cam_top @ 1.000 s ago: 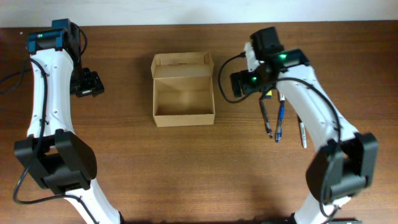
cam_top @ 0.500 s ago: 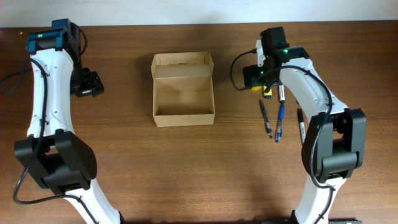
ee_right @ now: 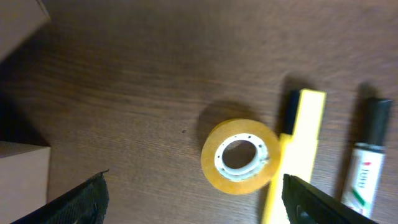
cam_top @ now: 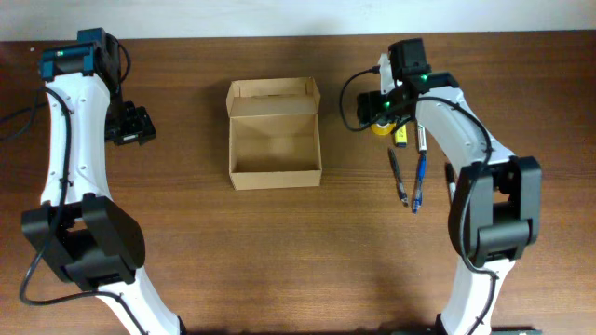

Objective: Pack container
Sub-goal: 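Reach the right gripper to the clear tape roll and grasp it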

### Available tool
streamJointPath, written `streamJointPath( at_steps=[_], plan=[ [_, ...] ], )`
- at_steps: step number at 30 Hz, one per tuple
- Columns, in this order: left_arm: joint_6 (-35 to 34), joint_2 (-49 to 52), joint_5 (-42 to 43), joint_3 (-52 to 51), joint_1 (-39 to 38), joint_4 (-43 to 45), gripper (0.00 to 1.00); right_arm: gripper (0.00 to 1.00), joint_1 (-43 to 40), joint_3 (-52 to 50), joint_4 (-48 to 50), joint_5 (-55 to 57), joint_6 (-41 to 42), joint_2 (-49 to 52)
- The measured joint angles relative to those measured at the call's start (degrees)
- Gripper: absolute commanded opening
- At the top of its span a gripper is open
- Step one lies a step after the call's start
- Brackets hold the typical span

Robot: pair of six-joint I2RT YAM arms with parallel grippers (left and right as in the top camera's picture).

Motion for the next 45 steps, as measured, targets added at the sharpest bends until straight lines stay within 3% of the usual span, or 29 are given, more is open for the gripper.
streamJointPath(
  at_steps=[38,40,41,43,45],
  plan=[
    [0.0,0.0,0.0,0.0,0.0,0.0,1.0,0.88,2.4,1.0,1.1,2.1,0.1,7.3],
    [0.0,0.0,0.0,0.0,0.0,0.0,1.0,0.82,2.2,1.0,0.6,2.1,-0.1,7.3],
    [0.0,0.0,0.0,0.0,0.0,0.0,1.0,0.72,2.0,1.1,0.4,2.3,-0.1,7.3],
    [0.0,0.0,0.0,0.0,0.0,0.0,1.0,0.41,1.7,1.1,-0.1,2.7,-0.4,7.3],
    [0.0,0.0,0.0,0.0,0.0,0.0,1.0,0.24,1.4,1.1,-0.8,3.1,0.0,7.3]
  ],
)
